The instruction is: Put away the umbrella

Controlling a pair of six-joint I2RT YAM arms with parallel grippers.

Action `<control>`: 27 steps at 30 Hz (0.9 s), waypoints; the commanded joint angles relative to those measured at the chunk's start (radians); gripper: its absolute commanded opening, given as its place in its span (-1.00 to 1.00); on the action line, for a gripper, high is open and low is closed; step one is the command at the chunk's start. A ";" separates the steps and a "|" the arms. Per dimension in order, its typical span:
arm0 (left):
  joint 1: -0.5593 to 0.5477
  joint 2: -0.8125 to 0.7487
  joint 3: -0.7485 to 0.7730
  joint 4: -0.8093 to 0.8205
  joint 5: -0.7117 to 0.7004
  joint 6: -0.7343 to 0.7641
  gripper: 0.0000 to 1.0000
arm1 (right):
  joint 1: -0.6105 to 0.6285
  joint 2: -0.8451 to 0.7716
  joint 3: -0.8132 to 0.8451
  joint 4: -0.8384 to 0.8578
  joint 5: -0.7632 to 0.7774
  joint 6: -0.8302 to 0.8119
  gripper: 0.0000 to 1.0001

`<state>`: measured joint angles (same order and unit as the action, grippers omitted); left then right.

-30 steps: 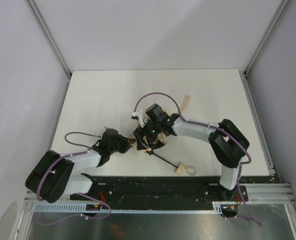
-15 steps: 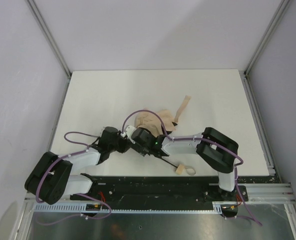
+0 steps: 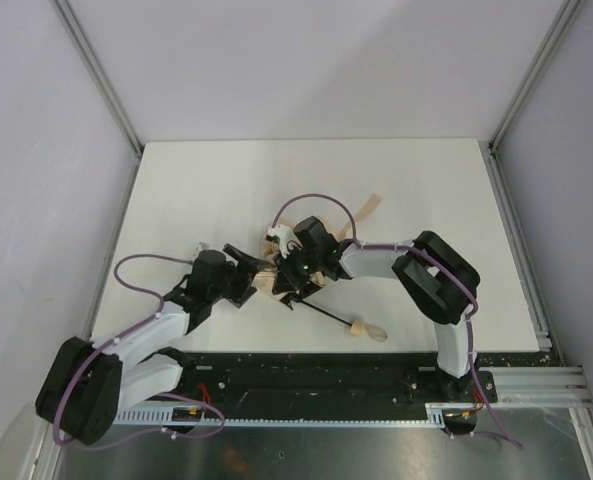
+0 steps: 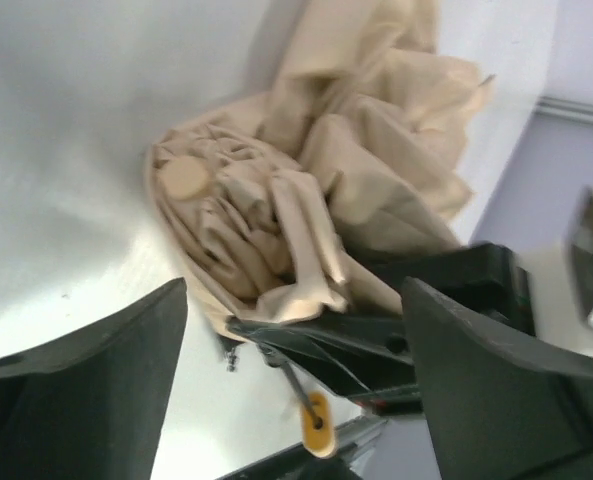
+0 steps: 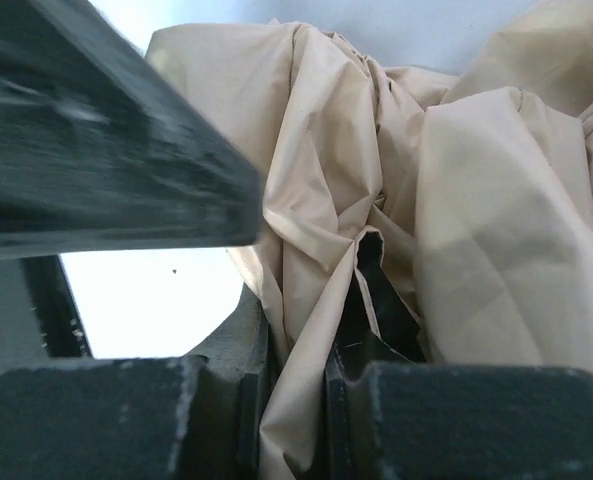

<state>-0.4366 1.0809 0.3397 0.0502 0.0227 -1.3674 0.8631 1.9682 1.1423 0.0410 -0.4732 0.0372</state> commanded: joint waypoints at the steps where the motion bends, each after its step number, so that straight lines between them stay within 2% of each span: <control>1: 0.035 -0.072 -0.002 0.023 0.093 0.058 0.91 | -0.042 0.151 -0.093 -0.196 -0.235 0.078 -1.00; 6: 0.049 -0.078 -0.023 0.026 0.182 -0.018 0.99 | -0.093 0.182 -0.092 -0.136 -0.357 0.142 -1.00; 12: 0.040 -0.029 -0.016 0.012 0.217 -0.144 0.99 | -0.159 0.222 -0.092 -0.071 -0.458 0.206 -1.00; 19: -0.057 -0.021 -0.056 -0.003 0.172 -0.280 0.99 | -0.181 0.236 -0.092 0.029 -0.521 0.298 -1.00; 27: -0.074 0.095 -0.055 -0.004 0.033 -0.290 0.99 | -0.186 0.197 -0.091 0.079 -0.573 0.337 -1.00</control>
<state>-0.5068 1.1210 0.2836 0.0463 0.1650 -1.6321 0.6659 2.1189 1.1057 0.2623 -1.0729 0.3405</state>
